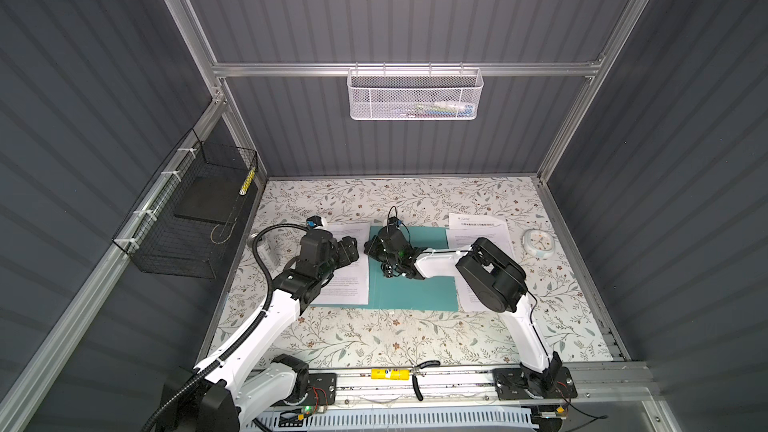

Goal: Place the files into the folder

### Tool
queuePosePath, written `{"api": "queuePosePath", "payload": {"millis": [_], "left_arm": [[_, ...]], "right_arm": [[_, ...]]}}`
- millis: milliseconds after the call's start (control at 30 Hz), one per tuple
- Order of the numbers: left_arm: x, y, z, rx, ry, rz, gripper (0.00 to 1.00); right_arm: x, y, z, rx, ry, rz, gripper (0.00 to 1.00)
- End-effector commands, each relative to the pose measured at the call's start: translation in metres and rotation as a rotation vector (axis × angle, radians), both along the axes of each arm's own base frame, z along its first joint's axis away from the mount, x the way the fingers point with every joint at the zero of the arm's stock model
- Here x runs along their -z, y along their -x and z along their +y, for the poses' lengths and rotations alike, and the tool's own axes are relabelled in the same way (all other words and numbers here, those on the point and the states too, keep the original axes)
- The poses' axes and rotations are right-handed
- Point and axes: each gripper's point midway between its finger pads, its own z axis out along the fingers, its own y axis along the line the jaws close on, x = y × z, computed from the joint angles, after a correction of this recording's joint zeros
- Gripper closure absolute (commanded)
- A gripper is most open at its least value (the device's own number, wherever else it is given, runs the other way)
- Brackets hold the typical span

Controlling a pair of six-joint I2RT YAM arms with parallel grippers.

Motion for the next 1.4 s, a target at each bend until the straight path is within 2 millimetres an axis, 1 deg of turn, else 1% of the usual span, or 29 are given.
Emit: {"api": "queuePosePath", "payload": {"millis": [0,167,333,467,533,600,667,767,933,1000,1033,1100,1233,1300,1367], "left_arm": [[0.005,0.002,0.006,-0.021,-0.007,0.012,0.15],[0.006,0.001,0.005,-0.020,-0.007,0.012,0.15],[0.007,0.001,0.005,-0.019,-0.004,0.013,0.15],[0.004,-0.001,0.008,-0.036,-0.014,0.000,0.14],[-0.002,-0.004,0.008,-0.032,-0.016,-0.034,0.13],[-0.006,-0.007,0.007,-0.037,-0.009,-0.056,0.12],[-0.008,-0.010,0.006,-0.034,-0.003,-0.073,0.11],[-0.007,-0.015,0.001,-0.020,0.004,-0.073,0.11],[0.004,-0.022,-0.011,0.013,0.038,-0.073,0.12],[0.011,-0.026,-0.013,0.011,0.040,-0.058,0.12],[0.016,-0.027,-0.014,0.014,0.043,-0.047,0.11],[0.024,-0.030,-0.017,0.014,0.042,-0.020,0.09],[0.037,-0.036,-0.026,0.052,0.022,0.064,0.07],[0.043,-0.036,-0.034,0.093,0.036,0.073,0.08],[0.048,-0.035,-0.039,0.115,0.058,0.070,0.09]], "right_arm": [[0.000,0.004,0.006,-0.012,0.002,0.011,1.00],[0.002,0.005,0.007,-0.022,0.004,0.015,1.00],[-0.002,0.007,0.007,-0.037,-0.005,0.007,0.99],[-0.018,0.010,0.005,-0.064,0.001,-0.026,0.77],[-0.032,0.014,-0.001,-0.079,0.018,-0.048,0.66],[-0.044,0.018,-0.011,-0.081,0.047,-0.063,0.60],[-0.051,0.022,-0.027,-0.070,0.062,-0.059,0.58],[-0.055,0.029,-0.051,-0.051,0.066,-0.038,0.57],[-0.063,0.030,-0.093,-0.007,0.048,0.007,0.58],[-0.064,0.032,-0.095,-0.083,0.074,0.051,0.58],[-0.059,0.037,-0.094,-0.139,0.104,0.102,0.58],[-0.052,0.045,-0.095,-0.211,0.147,0.147,0.58],[-0.038,0.060,-0.108,-0.269,0.231,0.160,0.61],[-0.036,0.064,-0.114,-0.282,0.267,0.147,0.63],[-0.036,0.067,-0.116,-0.301,0.281,0.141,0.66]]}}
